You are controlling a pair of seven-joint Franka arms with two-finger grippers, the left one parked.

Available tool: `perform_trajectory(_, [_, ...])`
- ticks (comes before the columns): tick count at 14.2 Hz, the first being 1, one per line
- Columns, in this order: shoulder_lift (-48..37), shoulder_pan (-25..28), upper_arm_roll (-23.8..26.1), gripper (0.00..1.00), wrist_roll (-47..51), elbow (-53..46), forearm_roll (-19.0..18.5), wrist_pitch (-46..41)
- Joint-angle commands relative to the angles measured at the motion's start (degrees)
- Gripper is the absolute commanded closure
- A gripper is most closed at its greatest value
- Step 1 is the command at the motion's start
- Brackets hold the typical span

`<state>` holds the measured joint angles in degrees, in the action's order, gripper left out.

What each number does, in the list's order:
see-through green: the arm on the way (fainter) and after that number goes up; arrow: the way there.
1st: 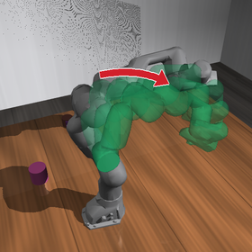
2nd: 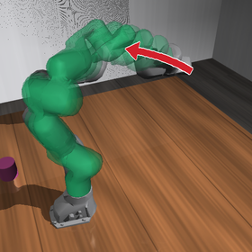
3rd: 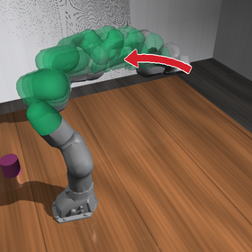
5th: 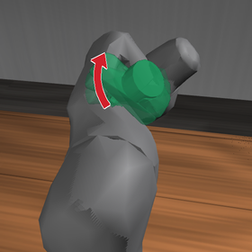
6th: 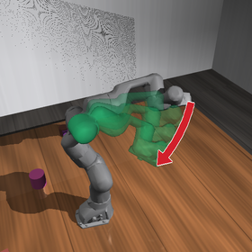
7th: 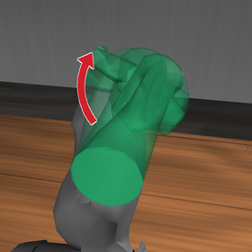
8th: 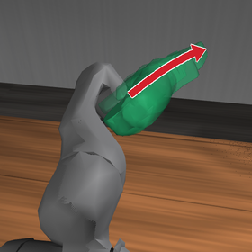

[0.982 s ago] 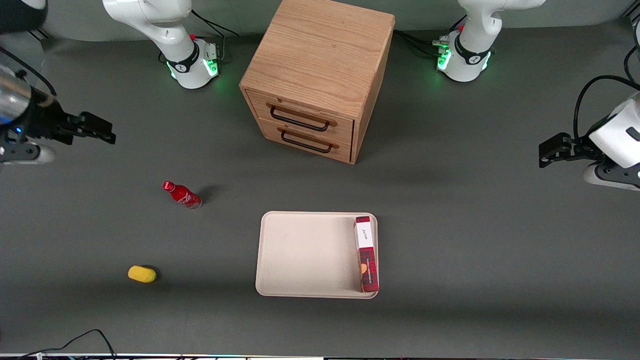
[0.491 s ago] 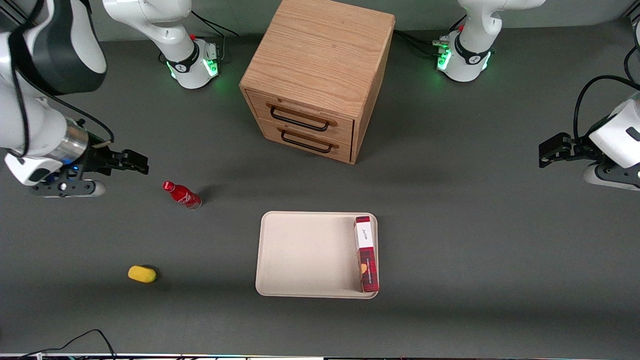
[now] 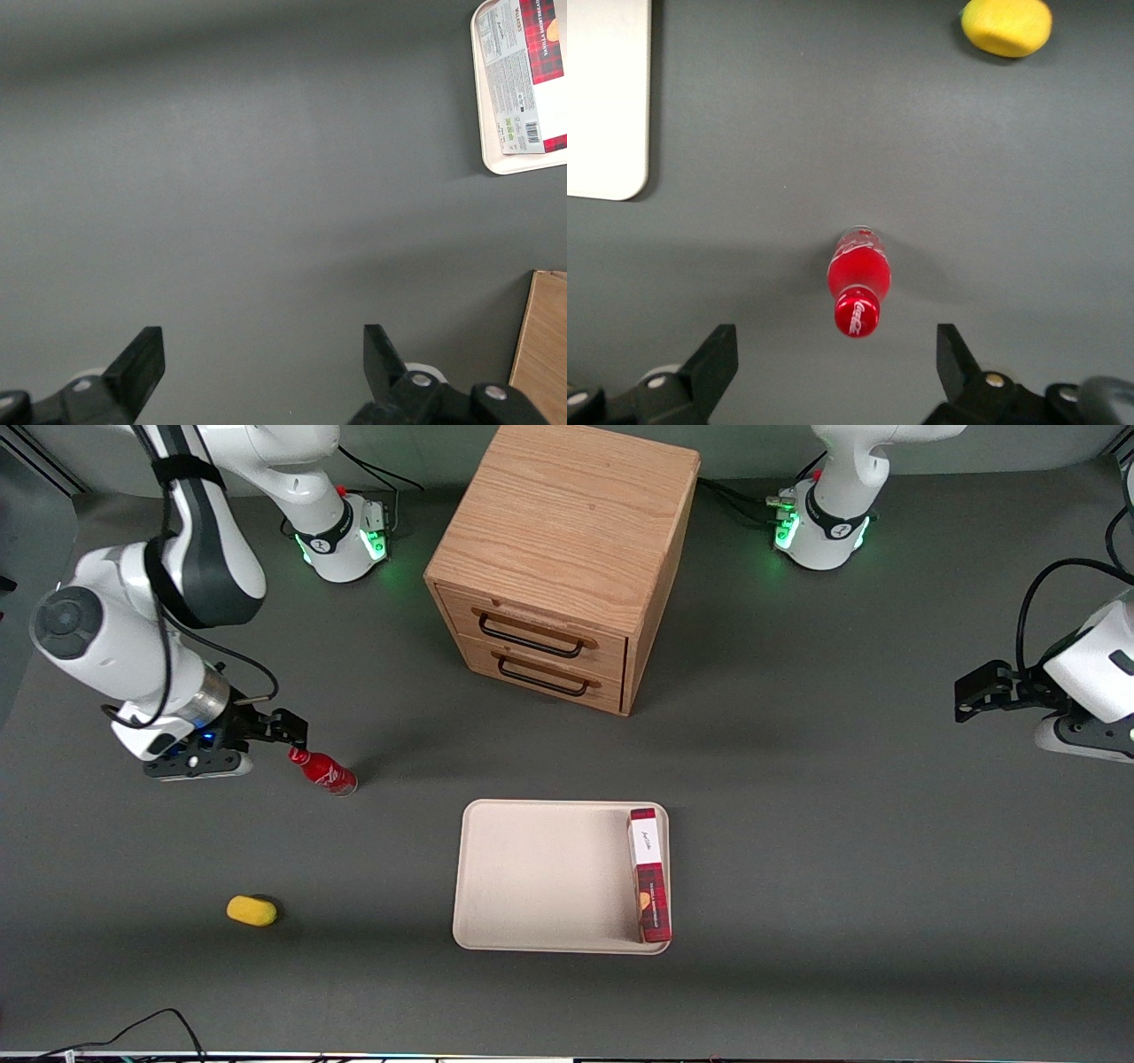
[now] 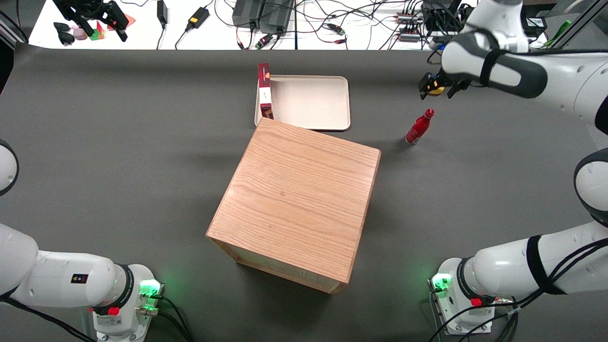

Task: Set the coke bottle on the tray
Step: 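Lower the right gripper and close it on the bottle's cap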

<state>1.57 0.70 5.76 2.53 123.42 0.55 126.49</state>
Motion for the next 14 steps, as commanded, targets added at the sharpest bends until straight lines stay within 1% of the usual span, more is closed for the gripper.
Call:
perform_trajectory(1, [-1.40,-0.26,-0.05,0.01,-3.41,4.28,0.42,3.76])
perform_trajectory(4, [-0.78,-0.26,-0.05,0.01,-4.64,6.82,0.42,7.70])
perform_trajectory(5, [-0.78,-0.26,-0.05,0.04,-4.82,7.70,0.33,8.85])
perform_trajectory(6, [-0.51,-0.26,-0.05,0.05,-4.82,7.88,-0.11,9.47])
perform_trajectory(7, [-0.34,-0.34,-0.05,0.08,-4.82,7.97,-1.07,10.09])
perform_trajectory(9, [0.19,-0.78,-0.05,0.09,-4.91,9.02,-1.25,12.02])
perform_trajectory(11, [0.36,-0.87,-0.05,0.14,-4.91,9.73,-1.34,13.43])
perform_trajectory(12, [0.45,-0.87,-0.05,0.22,-4.91,9.73,-1.34,13.52])
perform_trajectory(13, [0.54,-0.87,-0.05,0.32,-4.91,9.73,-1.34,13.61])
perform_trajectory(14, [0.63,-0.87,-0.05,0.45,-4.91,9.73,-1.34,13.61])
